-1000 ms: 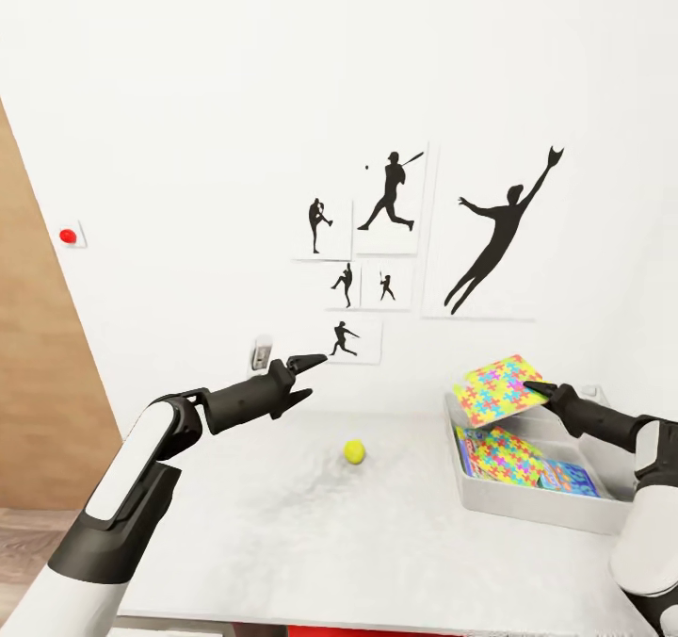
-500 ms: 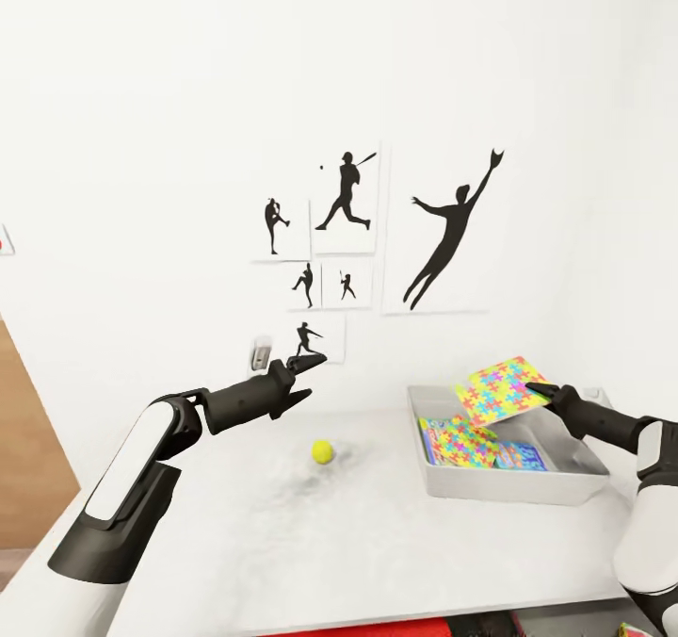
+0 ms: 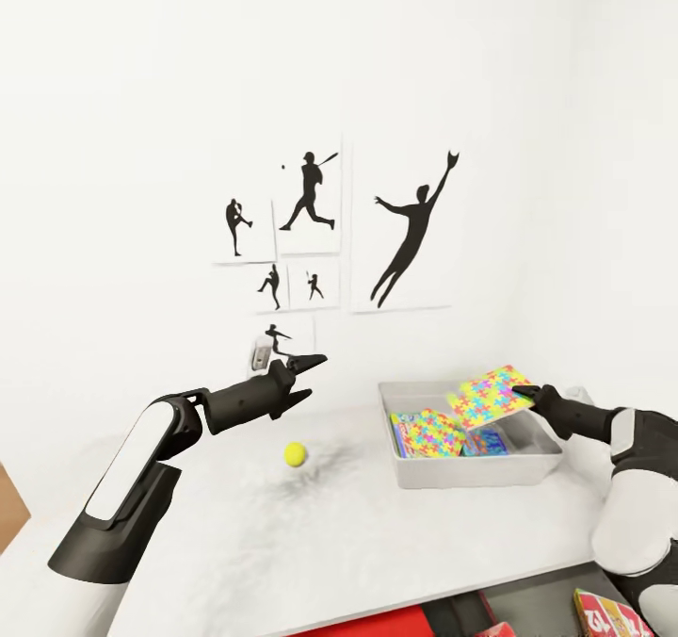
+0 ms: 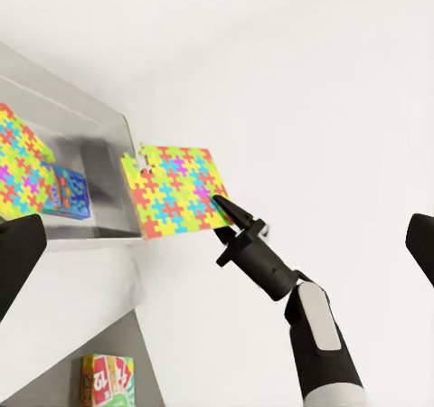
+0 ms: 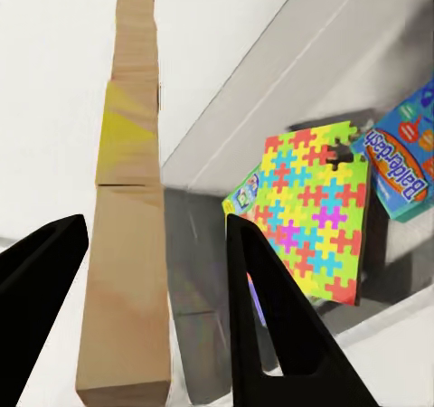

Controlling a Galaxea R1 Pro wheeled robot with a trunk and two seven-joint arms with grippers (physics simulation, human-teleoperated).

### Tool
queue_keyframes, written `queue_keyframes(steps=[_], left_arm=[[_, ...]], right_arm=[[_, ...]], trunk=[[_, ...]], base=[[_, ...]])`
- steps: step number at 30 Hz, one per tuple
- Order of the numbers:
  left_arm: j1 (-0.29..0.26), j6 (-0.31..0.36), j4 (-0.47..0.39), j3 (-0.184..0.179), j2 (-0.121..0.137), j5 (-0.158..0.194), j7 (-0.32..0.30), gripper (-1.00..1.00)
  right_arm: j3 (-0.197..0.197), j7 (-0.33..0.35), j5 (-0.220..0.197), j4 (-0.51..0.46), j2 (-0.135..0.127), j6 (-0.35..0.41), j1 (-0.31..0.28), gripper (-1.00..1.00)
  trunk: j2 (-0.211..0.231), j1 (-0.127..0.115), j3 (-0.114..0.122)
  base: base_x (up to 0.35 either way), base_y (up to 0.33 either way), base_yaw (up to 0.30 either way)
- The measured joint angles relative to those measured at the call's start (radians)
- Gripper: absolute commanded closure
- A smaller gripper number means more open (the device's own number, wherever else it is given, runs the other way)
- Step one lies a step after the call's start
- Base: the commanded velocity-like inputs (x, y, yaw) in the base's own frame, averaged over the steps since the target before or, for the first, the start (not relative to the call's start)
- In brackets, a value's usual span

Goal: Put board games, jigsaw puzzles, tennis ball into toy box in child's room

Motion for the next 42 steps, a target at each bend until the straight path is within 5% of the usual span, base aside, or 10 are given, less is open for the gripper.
queue_keyframes(steps=[6,11,20,31,38,42], left_arm=[[0.0,0.0,-0.001,0.0,0.001,0.0,-0.001,-1.0],[0.0,0.0,-0.001,0.001,0.003,0.0,-0.001,-1.0],[0.001,0.001,-0.003,0.003,0.006,0.001,-0.003,-1.0],[0.002,0.001,-0.003,0.003,0.005,0.001,-0.001,-1.0],[0.002,0.001,-0.003,0.003,0.005,0.001,0.0,-1.0],[0.002,0.001,-0.003,0.002,0.005,0.001,0.0,-1.0]], right_arm=[[0.0,-0.166,-0.007,0.051,0.032,0.001,-0.081,1.0],[0.0,-0.302,-0.059,0.178,0.036,0.005,-0.174,1.0],[-0.001,-0.45,-0.227,0.363,-0.001,0.005,-0.308,1.0],[-0.013,-0.645,-0.298,0.405,-0.026,0.011,-0.366,1.0],[-0.122,-0.873,-0.392,0.412,-0.027,0.001,-0.374,1.0],[-0.156,-0.934,-0.414,0.413,-0.028,-0.018,-0.373,1.0]], trunk=[[0.0,0.0,0.0],[0.0,0.0,0.0],[0.0,0.0,0.0],[0.0,0.0,0.0],[0.0,0.0,0.0],[0.0,0.0,0.0]], base=[[0.0,0.0,-0.037],[0.0,0.0,-0.013],[0.0,0.0,-0.004],[0.0,0.0,0.0],[0.0,0.0,0.0],[0.0,0.0,0.0]])
